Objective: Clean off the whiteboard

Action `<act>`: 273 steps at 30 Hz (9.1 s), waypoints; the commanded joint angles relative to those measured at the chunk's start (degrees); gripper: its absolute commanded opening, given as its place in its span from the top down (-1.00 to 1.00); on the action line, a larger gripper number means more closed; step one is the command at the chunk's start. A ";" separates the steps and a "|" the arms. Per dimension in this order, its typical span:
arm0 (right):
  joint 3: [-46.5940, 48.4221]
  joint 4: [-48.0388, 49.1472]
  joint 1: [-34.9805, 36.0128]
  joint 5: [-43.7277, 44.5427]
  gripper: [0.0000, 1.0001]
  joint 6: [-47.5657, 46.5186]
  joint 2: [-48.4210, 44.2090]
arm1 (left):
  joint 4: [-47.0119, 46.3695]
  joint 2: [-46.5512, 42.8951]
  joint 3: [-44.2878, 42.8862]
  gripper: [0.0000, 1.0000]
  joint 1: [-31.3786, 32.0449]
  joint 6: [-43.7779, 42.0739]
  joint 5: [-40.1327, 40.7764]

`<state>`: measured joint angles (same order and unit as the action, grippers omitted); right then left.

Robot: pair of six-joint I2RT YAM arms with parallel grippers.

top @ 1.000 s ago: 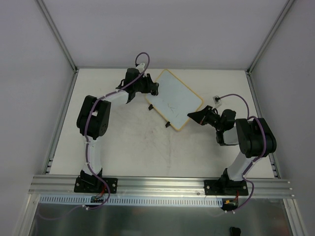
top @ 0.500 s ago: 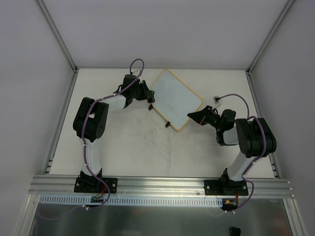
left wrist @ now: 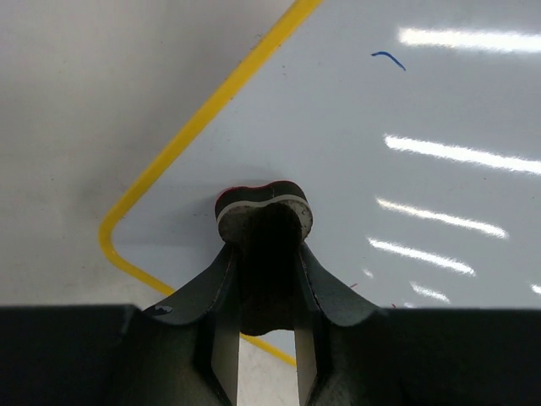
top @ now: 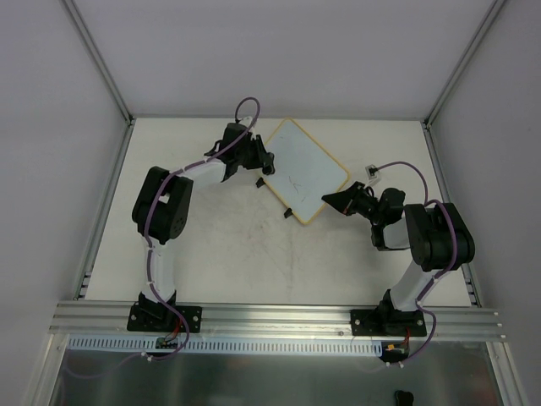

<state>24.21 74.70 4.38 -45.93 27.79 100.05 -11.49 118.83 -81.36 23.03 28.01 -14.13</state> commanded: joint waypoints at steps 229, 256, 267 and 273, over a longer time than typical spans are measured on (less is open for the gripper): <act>6.56 13.02 2.74 -8.47 1.00 -0.19 4.63 | -18.65 -6.41 27.04 1.00 18.03 -5.69 7.19; 6.56 13.02 2.74 -8.47 0.99 -0.11 4.72 | -14.44 -5.36 15.63 1.00 5.19 6.34 -0.89; 6.29 13.02 2.82 -8.47 1.00 -0.19 4.45 | -19.19 0.18 11.14 1.00 8.16 16.03 -3.63; 6.38 13.02 2.74 -8.56 1.00 -0.19 4.54 | -25.15 0.18 15.79 1.00 12.39 12.33 2.87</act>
<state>30.30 75.07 5.98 -48.90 28.01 105.54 -30.46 116.38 -67.46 30.02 41.12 -12.97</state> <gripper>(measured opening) 0.096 0.226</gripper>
